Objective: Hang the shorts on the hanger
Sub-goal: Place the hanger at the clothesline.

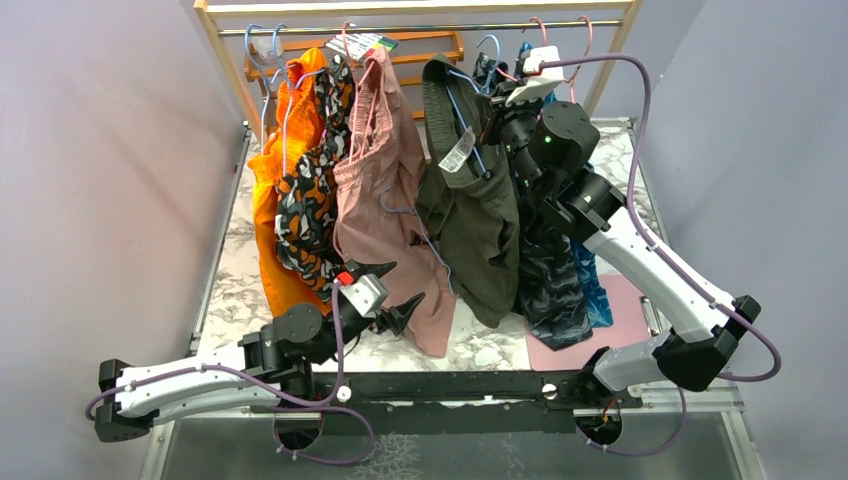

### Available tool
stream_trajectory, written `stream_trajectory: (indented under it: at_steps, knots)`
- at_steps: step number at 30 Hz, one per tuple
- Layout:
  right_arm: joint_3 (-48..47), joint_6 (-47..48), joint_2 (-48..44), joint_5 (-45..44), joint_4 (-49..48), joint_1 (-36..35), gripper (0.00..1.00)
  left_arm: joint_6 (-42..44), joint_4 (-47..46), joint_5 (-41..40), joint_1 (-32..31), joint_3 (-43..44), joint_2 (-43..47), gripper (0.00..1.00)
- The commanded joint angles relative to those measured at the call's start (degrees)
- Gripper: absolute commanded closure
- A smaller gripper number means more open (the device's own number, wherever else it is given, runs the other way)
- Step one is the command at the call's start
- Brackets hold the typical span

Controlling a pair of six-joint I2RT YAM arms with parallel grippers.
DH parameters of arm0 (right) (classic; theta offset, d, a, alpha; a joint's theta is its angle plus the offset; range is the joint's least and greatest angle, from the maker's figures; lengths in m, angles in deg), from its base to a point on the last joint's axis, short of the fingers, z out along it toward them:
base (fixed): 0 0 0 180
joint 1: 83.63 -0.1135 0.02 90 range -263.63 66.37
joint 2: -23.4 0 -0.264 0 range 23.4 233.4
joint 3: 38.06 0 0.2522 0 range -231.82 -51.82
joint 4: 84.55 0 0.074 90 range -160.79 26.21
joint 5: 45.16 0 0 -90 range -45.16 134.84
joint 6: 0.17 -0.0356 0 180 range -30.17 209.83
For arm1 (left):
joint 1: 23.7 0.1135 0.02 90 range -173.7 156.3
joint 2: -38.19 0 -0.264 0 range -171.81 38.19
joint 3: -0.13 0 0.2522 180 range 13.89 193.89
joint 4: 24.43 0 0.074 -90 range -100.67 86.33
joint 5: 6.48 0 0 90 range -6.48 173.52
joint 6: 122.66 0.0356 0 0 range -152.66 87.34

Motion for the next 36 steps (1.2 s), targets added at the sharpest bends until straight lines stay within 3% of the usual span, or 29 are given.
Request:
stream_trajectory:
  at_steps: [1, 17, 36]
  knots:
    - [0.16, -1.23, -2.02, -2.08, -9.35, 0.39, 0.99, -0.72, -5.51, 1.85, 0.23, -2.73, 1.56, 0.23]
    - [-5.13, 1.99, 1.55, -3.62, -13.04, 0.89, 0.99, -1.08, -4.5, 2.05, 0.27, -2.28, 0.12, 0.23]
    - [-8.85, -0.07, 6.54, -1.19, -4.86, 1.98, 0.99, -0.99, -4.08, 2.1, 0.25, -2.03, -0.9, 0.23]
